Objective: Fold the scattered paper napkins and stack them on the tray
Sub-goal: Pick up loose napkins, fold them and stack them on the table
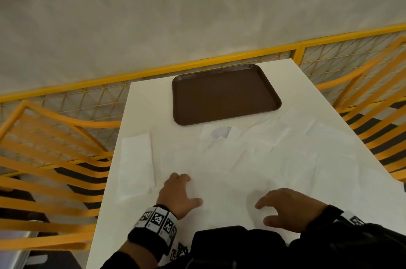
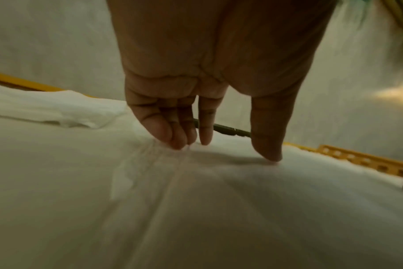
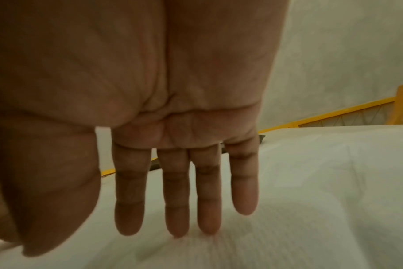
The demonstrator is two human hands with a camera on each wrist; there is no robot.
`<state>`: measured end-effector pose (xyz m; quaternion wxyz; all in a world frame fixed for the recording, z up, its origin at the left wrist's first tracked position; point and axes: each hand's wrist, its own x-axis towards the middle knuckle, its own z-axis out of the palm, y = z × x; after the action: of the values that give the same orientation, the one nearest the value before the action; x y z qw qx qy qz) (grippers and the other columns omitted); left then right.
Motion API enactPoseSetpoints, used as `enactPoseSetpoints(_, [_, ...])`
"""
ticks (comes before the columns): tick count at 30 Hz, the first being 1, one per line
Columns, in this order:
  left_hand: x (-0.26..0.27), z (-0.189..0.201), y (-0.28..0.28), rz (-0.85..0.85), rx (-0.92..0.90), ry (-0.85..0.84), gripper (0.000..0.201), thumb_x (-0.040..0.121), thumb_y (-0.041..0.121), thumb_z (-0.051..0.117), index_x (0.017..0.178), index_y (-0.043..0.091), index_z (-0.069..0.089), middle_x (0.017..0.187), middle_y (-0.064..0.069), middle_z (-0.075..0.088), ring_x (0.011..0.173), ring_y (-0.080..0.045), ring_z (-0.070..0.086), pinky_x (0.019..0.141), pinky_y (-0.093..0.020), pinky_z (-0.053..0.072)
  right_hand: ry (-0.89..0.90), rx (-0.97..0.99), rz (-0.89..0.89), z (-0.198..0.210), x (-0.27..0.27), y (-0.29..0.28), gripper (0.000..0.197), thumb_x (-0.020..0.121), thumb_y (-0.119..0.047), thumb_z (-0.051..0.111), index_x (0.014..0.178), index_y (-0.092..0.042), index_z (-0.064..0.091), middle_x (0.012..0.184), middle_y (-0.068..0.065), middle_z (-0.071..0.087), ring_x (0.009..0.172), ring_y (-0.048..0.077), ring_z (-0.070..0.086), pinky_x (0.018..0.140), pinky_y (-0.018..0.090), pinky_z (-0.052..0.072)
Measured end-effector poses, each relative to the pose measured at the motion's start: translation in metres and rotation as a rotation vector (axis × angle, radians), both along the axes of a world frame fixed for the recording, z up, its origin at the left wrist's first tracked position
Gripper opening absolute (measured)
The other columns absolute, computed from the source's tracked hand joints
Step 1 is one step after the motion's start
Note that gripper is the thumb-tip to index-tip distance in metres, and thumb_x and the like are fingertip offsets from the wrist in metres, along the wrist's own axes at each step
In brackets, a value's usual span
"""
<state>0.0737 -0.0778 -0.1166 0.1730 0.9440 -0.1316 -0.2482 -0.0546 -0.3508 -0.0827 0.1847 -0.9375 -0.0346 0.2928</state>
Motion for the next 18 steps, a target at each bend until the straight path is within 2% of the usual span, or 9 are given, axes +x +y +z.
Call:
enactPoseSetpoints(4, [-0.001, 0.006, -0.011, -0.037, 0.047, 0.039, 0.026, 0.069, 0.041, 0.071, 0.079, 0.033, 0.048, 0.096, 0.008, 0.048, 0.095, -0.015, 0.054, 0.086, -0.030, 0.047, -0.019, 0.003, -0.031, -0.005, -0.004, -0.001, 0.045, 0.088, -0.045, 0.056, 0.132, -0.037, 0.048, 0.134, -0.014, 0.052, 0.124, 0.007, 0.045, 0.105, 0.021, 0.033])
enactPoseSetpoints(5, [-0.001, 0.007, -0.012, -0.054, 0.039, 0.032, 0.024, 0.069, 0.038, 0.071, 0.074, 0.034, 0.047, 0.091, 0.009, 0.049, 0.094, -0.016, 0.054, 0.086, -0.030, 0.048, -0.022, 0.009, -0.049, -0.006, -0.005, -0.001, 0.046, 0.088, -0.046, 0.057, 0.132, -0.038, 0.048, 0.134, -0.014, 0.052, 0.123, 0.008, 0.046, 0.105, 0.022, 0.034])
enactPoseSetpoints(6, [-0.002, 0.007, -0.013, -0.061, 0.028, 0.013, 0.023, 0.069, 0.036, 0.071, 0.079, 0.034, 0.050, 0.095, 0.008, 0.049, 0.098, -0.016, 0.053, 0.089, -0.029, 0.047, -0.022, 0.014, -0.065, -0.006, -0.005, -0.002, 0.046, 0.087, -0.046, 0.057, 0.132, -0.038, 0.047, 0.133, -0.013, 0.053, 0.122, 0.008, 0.047, 0.105, 0.024, 0.035])
enactPoseSetpoints(7, [-0.002, 0.005, -0.014, -0.065, 0.007, -0.020, 0.033, 0.067, 0.034, 0.073, 0.095, 0.033, 0.054, 0.109, 0.006, 0.048, 0.109, -0.018, 0.049, 0.094, -0.028, 0.044, -0.022, 0.018, -0.080, -0.006, -0.006, -0.003, 0.046, 0.087, -0.047, 0.056, 0.131, -0.038, 0.047, 0.132, -0.013, 0.053, 0.121, 0.009, 0.047, 0.104, 0.025, 0.036])
enactPoseSetpoints(8, [-0.002, 0.003, -0.016, -0.073, 0.003, -0.041, 0.059, 0.066, 0.034, 0.075, 0.119, 0.031, 0.050, 0.129, 0.003, 0.040, 0.123, -0.020, 0.039, 0.102, -0.030, 0.039, -0.025, 0.020, -0.093, -0.006, -0.007, -0.004, 0.045, 0.087, -0.047, 0.056, 0.130, -0.038, 0.047, 0.130, -0.012, 0.054, 0.120, 0.009, 0.048, 0.104, 0.025, 0.037])
enactPoseSetpoints(10, [0.000, 0.005, -0.020, -0.122, 0.035, -0.033, 0.102, 0.065, 0.033, 0.078, 0.147, 0.032, 0.018, 0.155, 0.008, 0.009, 0.142, -0.023, 0.014, 0.112, -0.040, 0.030, -0.032, 0.021, -0.111, -0.006, -0.008, -0.004, 0.044, 0.086, -0.046, 0.056, 0.129, -0.038, 0.048, 0.129, -0.012, 0.054, 0.119, 0.010, 0.048, 0.103, 0.026, 0.038])
enactPoseSetpoints(11, [0.001, 0.009, -0.023, -0.180, 0.096, -0.031, 0.111, 0.065, 0.033, 0.078, 0.149, 0.033, 0.006, 0.157, 0.010, 0.004, 0.144, -0.023, 0.007, 0.114, -0.043, 0.027, -0.033, 0.021, -0.114, -0.006, -0.008, -0.003, 0.044, 0.086, -0.045, 0.056, 0.129, -0.038, 0.048, 0.128, -0.011, 0.054, 0.119, 0.010, 0.048, 0.103, 0.026, 0.037])
enactPoseSetpoints(13, [0.008, 0.014, -0.030, -0.299, 0.207, -0.045, 0.117, 0.063, 0.034, 0.078, 0.150, 0.033, 0.000, 0.156, 0.008, 0.012, 0.145, -0.021, 0.007, 0.114, -0.044, 0.023, -0.037, 0.020, -0.111, -0.005, -0.008, -0.002, 0.043, 0.086, -0.044, 0.056, 0.128, -0.038, 0.048, 0.127, -0.011, 0.054, 0.119, 0.011, 0.048, 0.102, 0.026, 0.037])
enactPoseSetpoints(18, [0.013, 0.017, -0.055, -0.457, 0.245, -0.077, 0.105, 0.059, 0.057, 0.074, 0.145, 0.032, 0.019, 0.145, 0.008, 0.032, 0.137, -0.020, 0.024, 0.110, -0.044, 0.021, -0.062, 0.043, -0.120, -0.003, -0.011, -0.002, 0.041, 0.086, -0.044, 0.059, 0.126, -0.038, 0.049, 0.122, -0.011, 0.056, 0.117, 0.011, 0.050, 0.101, 0.026, 0.038])
